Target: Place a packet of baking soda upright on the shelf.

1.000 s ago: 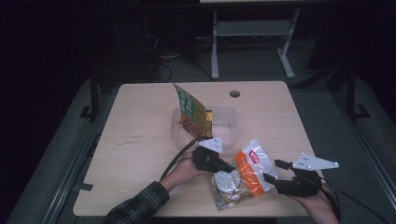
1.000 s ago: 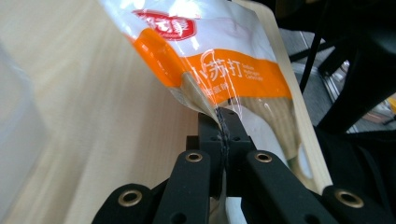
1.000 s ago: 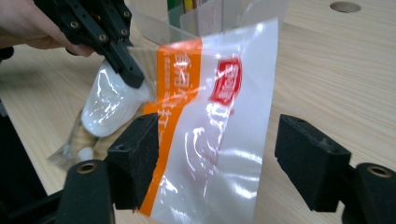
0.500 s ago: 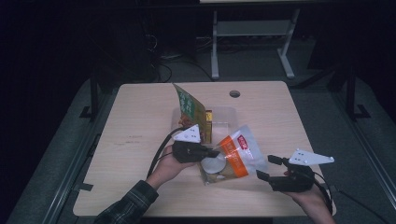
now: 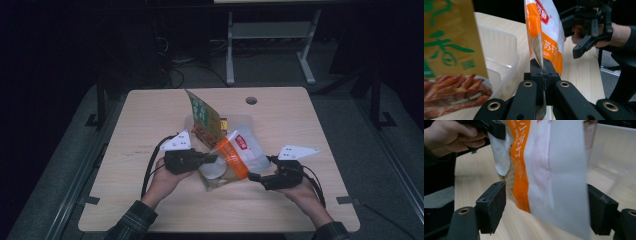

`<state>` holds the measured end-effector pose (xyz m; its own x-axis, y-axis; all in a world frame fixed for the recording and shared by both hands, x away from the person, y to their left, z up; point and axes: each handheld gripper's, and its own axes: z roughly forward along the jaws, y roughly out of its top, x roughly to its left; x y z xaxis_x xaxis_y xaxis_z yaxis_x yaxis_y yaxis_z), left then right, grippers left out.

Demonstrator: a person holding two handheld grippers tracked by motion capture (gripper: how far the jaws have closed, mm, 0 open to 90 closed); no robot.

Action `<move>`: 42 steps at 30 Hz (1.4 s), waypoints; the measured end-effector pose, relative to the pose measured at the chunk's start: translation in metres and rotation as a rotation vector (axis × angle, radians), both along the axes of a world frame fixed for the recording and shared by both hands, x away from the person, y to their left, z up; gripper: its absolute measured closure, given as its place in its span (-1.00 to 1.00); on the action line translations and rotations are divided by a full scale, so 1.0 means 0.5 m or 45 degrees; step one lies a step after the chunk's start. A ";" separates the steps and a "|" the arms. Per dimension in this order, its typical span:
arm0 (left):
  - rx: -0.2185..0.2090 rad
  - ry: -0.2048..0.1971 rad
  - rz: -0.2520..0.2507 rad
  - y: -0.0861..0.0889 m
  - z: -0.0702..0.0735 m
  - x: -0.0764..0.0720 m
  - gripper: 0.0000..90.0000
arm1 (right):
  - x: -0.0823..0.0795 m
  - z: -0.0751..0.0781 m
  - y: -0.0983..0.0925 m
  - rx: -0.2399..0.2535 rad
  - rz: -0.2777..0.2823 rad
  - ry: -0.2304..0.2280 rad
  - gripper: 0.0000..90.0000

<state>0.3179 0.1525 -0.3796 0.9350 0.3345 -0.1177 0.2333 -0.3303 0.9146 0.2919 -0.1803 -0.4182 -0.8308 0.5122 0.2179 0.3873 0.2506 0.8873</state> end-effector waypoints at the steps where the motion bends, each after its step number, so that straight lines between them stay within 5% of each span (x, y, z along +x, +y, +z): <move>1: -0.005 -0.004 0.006 0.004 0.002 -0.001 0.99 | 0.005 0.000 0.007 0.005 0.012 -0.003 -0.41; 5: -0.025 -0.005 0.025 0.012 0.006 -0.002 0.99 | 0.023 0.000 0.029 0.047 0.050 0.027 -0.19; 14: -0.005 -0.030 0.048 0.005 0.002 0.001 0.99 | 0.029 0.001 0.041 0.116 0.136 0.094 0.99; 24: 0.111 -0.052 0.003 -0.036 -0.026 -0.002 0.96 | 0.013 0.038 0.004 0.177 0.138 0.042 1.00; 29: 0.156 -0.040 -0.017 -0.055 -0.038 0.001 0.92 | 0.002 0.051 -0.001 0.155 0.140 0.005 1.00; 42: 0.173 -0.041 0.009 -0.059 -0.034 0.004 0.17 | -0.020 0.089 -0.029 0.150 0.127 -0.076 1.00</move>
